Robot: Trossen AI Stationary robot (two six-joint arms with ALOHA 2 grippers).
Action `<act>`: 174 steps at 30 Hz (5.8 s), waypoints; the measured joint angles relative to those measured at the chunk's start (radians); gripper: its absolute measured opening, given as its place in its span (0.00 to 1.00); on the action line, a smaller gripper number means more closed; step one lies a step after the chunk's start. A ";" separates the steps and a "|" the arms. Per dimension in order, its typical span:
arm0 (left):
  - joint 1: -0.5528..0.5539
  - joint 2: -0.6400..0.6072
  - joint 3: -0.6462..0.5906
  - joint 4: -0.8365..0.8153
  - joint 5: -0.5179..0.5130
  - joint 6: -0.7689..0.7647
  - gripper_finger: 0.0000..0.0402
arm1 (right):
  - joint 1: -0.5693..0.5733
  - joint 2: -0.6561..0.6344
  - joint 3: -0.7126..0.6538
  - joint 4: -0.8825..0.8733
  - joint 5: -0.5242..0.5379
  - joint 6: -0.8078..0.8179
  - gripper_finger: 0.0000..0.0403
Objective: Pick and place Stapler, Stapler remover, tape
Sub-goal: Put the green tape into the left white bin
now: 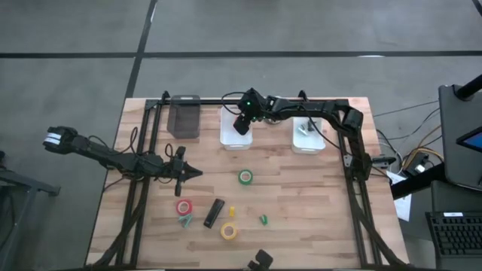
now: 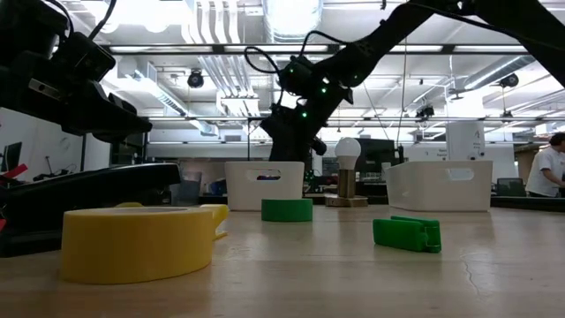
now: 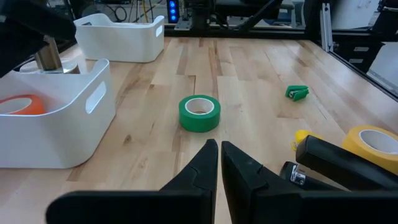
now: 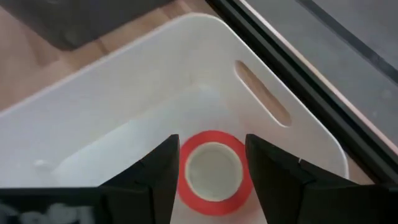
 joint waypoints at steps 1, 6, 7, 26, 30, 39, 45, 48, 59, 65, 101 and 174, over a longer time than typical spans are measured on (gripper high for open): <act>0.000 0.000 0.000 0.000 0.000 0.000 0.06 | 0.003 -0.006 0.001 0.001 -0.001 0.000 0.45; 0.000 0.000 0.000 0.000 0.000 0.000 0.06 | 0.031 -0.055 0.000 -0.021 -0.003 -0.021 0.45; 0.000 0.000 0.000 0.000 0.000 0.000 0.06 | 0.040 -0.064 0.000 -0.031 -0.004 -0.029 0.45; 0.000 0.000 0.000 -0.022 0.000 0.000 0.06 | 0.442 -0.166 -0.030 -0.258 -0.002 -0.090 0.44; 0.000 0.000 0.000 -0.024 0.000 0.000 0.06 | 0.505 -0.166 -0.048 -0.260 0.002 -0.044 0.42; 0.000 0.000 0.000 -0.024 0.000 0.000 0.06 | 0.577 -0.165 -0.072 -0.277 0.053 -0.015 0.38; 0.000 0.000 0.000 -0.024 0.000 0.000 0.06 | 0.600 -0.164 -0.132 -0.234 0.053 -0.101 0.37; 0.000 0.000 0.000 -0.024 0.000 0.000 0.06 | 0.599 -0.164 -0.174 -0.191 0.053 -0.101 0.38; 0.000 0.000 0.000 -0.024 0.000 0.000 0.06 | 0.587 -0.164 -0.312 -0.004 0.054 -0.154 0.38; 0.000 0.000 0.000 -0.023 0.000 0.000 0.06 | 0.578 -0.163 -0.369 0.057 0.053 -0.154 0.35; 0.000 0.000 0.000 -0.038 0.000 0.000 0.06 | 0.573 -0.127 -0.398 0.120 0.027 -0.140 0.14; 0.000 0.000 0.000 -0.061 0.000 0.000 0.06 | -0.039 -0.019 0.016 -0.072 -0.212 -0.223 0.14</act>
